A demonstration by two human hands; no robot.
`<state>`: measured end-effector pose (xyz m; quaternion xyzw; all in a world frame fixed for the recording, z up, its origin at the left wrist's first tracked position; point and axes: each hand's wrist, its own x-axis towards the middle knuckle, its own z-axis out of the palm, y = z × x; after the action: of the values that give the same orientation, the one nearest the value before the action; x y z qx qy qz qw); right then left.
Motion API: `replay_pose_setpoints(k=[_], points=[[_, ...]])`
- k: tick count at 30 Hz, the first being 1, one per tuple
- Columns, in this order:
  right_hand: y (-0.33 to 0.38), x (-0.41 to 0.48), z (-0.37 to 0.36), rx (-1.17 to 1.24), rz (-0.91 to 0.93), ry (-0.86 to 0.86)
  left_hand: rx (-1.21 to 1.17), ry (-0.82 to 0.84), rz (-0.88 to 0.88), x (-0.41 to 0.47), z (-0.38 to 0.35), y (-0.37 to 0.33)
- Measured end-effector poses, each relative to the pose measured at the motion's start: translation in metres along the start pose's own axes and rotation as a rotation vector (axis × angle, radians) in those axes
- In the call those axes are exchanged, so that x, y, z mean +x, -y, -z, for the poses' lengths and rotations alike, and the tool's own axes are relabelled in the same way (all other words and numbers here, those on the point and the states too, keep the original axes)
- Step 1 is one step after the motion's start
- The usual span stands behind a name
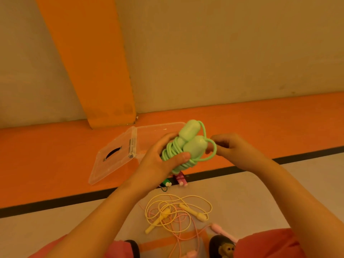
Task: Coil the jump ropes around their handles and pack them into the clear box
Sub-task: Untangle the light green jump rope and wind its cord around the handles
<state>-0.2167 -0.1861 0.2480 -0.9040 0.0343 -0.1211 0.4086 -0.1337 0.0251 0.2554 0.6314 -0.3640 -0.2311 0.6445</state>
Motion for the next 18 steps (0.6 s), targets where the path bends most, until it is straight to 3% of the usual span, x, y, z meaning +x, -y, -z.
replay_pose_setpoints(k=[5, 9, 15, 18], points=[[0.016, -0.001, -0.002, -0.311, 0.02, -0.034, -0.102, -0.18, 0.14, 0.006, 0.003, 0.008], [0.034, -0.007, -0.012, -0.527, 0.147, -0.071, -0.041, -0.208, 0.232, 0.009, -0.003, 0.021], [0.035, -0.011, -0.017, -0.451, 0.172, -0.061, 0.099, -0.161, 0.254, 0.012, -0.001, 0.024], [0.036, -0.011, -0.021, -0.39, 0.18, -0.072, 0.04, -0.19, 0.214, 0.01, -0.008, 0.023]])
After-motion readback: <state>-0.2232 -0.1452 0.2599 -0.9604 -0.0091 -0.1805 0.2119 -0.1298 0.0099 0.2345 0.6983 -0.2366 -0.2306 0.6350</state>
